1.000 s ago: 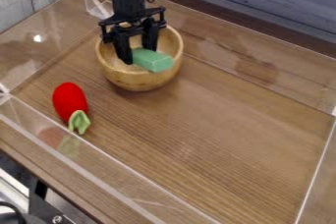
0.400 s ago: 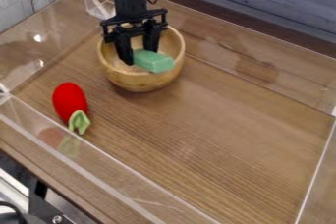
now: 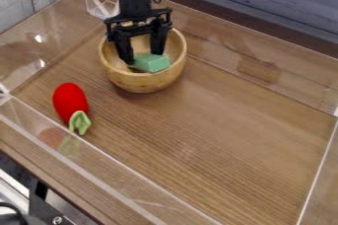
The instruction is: Put the green block in the brown bowl
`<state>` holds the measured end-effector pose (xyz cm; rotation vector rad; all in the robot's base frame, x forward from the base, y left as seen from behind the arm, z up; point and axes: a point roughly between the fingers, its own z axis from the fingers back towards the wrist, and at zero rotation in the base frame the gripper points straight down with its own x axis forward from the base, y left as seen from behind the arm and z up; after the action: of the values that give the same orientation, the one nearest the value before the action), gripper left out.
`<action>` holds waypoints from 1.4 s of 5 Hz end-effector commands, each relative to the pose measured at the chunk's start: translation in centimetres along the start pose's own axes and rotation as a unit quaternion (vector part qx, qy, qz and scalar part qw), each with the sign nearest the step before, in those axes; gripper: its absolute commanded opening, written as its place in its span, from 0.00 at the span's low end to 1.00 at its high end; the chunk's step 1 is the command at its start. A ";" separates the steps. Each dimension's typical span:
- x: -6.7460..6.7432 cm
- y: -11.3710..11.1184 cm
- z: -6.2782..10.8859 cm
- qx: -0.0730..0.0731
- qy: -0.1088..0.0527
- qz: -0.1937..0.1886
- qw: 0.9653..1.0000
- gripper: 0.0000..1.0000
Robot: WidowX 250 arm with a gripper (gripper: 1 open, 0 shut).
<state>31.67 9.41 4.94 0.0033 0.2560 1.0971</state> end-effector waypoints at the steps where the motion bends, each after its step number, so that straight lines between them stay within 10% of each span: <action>1: -0.3 -0.7 2.6 -0.014 -0.022 -0.008 1.000 1.00; 7: -5.9 -4.5 6.3 -0.011 -0.025 -0.064 0.998 1.00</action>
<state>33.64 3.08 8.56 0.0334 0.2929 0.9784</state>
